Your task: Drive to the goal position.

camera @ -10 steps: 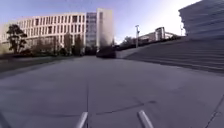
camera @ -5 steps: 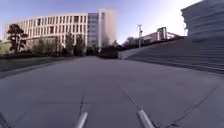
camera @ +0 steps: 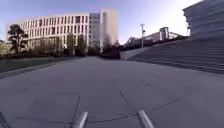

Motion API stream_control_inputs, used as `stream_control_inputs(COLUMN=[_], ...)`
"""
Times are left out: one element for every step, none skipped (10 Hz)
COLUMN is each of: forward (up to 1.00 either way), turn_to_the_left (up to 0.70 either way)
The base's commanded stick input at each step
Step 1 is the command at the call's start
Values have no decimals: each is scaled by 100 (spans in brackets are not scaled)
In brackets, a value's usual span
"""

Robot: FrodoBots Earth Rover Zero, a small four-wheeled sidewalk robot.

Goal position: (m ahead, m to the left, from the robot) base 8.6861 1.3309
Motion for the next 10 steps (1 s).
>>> stream_control_inputs(forward=[100,100,100,100,100,100,100,100,100,100], turn_to_the_left=[0,0,0,0,16,27,3,0,0,0])
